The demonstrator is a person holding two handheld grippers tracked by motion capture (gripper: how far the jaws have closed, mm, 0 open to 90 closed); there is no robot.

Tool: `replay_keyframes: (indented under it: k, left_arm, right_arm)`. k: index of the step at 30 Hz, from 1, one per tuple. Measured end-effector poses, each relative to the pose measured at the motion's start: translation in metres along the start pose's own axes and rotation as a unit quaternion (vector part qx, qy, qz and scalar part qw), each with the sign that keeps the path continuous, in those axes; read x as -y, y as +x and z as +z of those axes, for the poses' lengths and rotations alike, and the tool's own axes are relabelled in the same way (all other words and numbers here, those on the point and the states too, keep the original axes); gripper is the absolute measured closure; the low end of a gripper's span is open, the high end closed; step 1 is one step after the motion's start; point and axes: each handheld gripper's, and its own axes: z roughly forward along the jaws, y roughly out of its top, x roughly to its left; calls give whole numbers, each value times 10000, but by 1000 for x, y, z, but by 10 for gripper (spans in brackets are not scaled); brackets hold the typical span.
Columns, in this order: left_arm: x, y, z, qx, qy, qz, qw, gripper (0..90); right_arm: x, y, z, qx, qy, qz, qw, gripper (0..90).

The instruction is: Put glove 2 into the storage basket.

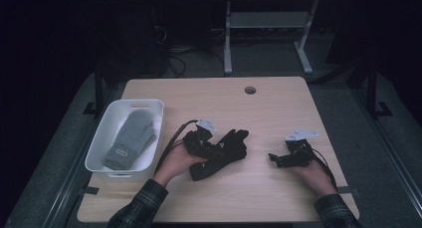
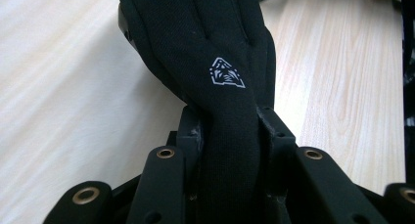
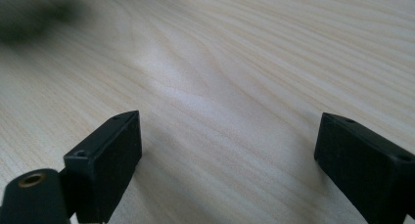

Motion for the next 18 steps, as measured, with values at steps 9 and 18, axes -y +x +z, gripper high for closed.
replay_keyframes:
  k: [9,18]
  left_arm:
    - [-5,8,-46,-318,-254,-275,9988,674]
    - [-4,17,-87,-625,-329,-454,9965,674]
  right_arm:
    - [0,0,0,2,1,10,10000,101]
    - [0,0,0,5,0,8,10000,100]
